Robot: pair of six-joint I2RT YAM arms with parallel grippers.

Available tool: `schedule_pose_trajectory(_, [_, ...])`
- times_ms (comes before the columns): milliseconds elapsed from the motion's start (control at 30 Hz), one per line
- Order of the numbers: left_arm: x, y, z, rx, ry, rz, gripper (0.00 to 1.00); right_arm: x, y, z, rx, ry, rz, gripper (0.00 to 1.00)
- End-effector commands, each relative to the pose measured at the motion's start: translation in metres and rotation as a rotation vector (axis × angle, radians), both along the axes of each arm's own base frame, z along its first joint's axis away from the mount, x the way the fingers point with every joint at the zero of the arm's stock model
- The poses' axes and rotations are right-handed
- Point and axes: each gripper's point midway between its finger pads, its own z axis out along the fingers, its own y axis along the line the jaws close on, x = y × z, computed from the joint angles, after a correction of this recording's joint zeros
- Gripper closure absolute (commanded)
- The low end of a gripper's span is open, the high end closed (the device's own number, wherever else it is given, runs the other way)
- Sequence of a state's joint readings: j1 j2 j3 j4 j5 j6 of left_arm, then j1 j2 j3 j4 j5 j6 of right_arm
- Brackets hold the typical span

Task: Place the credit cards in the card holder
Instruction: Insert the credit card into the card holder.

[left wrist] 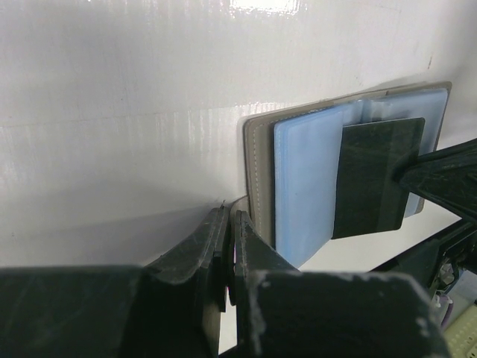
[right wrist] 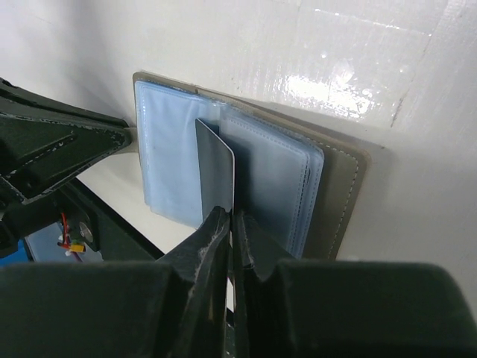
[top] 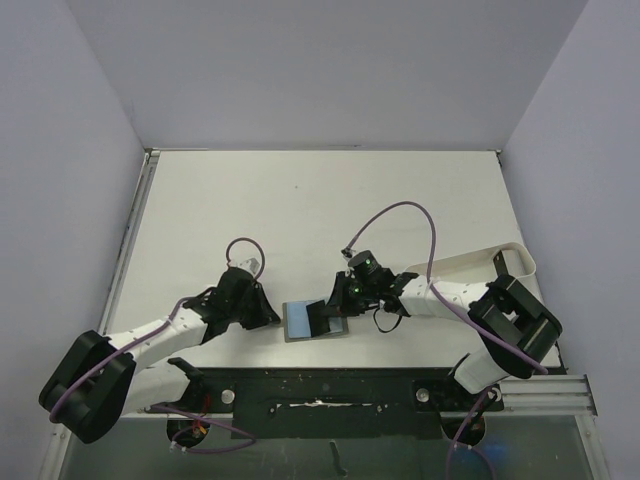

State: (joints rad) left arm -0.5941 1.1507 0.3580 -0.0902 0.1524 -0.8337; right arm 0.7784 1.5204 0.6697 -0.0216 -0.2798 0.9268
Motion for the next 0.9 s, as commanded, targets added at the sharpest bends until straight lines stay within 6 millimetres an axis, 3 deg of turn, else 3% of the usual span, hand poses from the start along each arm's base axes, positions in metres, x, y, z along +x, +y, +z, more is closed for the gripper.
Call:
schedule_pose_trajectory(0, [0.005,-0.006,0.009,-0.033,-0.038,0.003,1.0,0.011,-0.001,0.0,0.01,-0.027,-0.053,0.97])
schedule_pose_trajectory(300, [0.004,-0.005,0.01,-0.036,-0.039,0.004,1.0,0.01,-0.014,-0.005,-0.013,-0.033,-0.099,0.98])
schedule_pose_trajectory(867, [0.003,-0.009,0.011,-0.054,-0.041,-0.002,1.0,0.015,-0.002,-0.006,0.018,-0.02,-0.087,0.98])
